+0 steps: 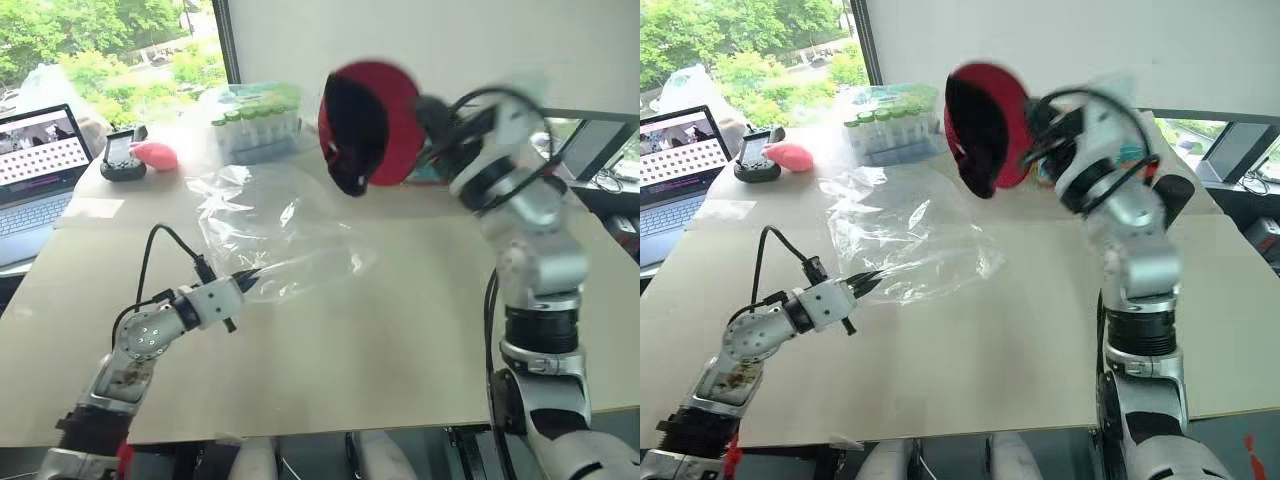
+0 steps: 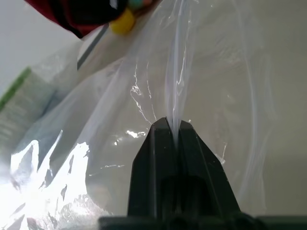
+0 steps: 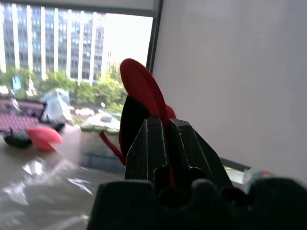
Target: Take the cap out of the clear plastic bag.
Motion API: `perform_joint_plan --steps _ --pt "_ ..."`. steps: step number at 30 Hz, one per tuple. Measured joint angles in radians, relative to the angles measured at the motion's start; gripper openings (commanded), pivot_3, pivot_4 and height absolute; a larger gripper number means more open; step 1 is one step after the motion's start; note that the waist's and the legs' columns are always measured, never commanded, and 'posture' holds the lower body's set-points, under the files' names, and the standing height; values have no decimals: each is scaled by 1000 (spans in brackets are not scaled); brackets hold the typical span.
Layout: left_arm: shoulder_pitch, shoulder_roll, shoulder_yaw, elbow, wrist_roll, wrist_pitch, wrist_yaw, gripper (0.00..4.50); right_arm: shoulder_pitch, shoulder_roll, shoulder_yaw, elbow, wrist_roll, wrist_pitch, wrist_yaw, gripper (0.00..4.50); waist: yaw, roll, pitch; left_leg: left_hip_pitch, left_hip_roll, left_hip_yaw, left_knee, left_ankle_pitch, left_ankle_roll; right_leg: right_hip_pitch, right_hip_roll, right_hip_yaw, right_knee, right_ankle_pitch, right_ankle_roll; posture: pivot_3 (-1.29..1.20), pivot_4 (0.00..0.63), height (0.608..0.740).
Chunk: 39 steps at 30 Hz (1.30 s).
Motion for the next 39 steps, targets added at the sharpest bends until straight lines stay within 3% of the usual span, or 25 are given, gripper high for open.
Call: perform_joint_plan --steps 5,11,22,23,26,34,39 --pt "-7 54 3 116 -11 -159 -52 0 9 -76 151 91 -298 -296 -34 73 6 0 0 0 0 0 0 0 0 0 0 -1 -1 0 0 0 150 740" --pt "-114 98 -25 340 -27 -345 -141 0 149 -187 389 120 -650 -574 -34 73 7 0 0 0 0 1 0 0 0 0 -1 -1 -1 -1 -1 0 150 740" --pt "-172 83 -77 518 -18 -469 -170 0 275 -75 450 95 -697 -499 118 73 4 0 0 2 0 1 1 0 0 3 0 -1 1 -1 -1 0 150 740" --pt "-171 83 -77 518 -18 -469 -170 0 275 -59 444 93 -688 -471 138 792 4 0 0 3 0 1 1 0 0 3 0 -1 1 -1 -1 0 150 740" --pt "-162 83 -77 516 -19 -469 -170 0 304 -12 441 98 -628 -378 209 1779 5 0 0 3 1 2 1 0 0 3 0 -1 1 -1 -1 0 150 740" --pt "-133 83 -77 489 -52 -447 -191 2625 317 4 403 77 -534 -238 315 4432 4 0 0 3 1 2 1 0 0 3 0 -1 1 -1 -1 0 150 740" --pt "-126 83 -77 474 -75 -440 -206 4357 318 0 389 57 -498 -201 362 4500 5 0 0 3 1 2 1 0 0 3 0 -1 1 -1 0 0 150 740"
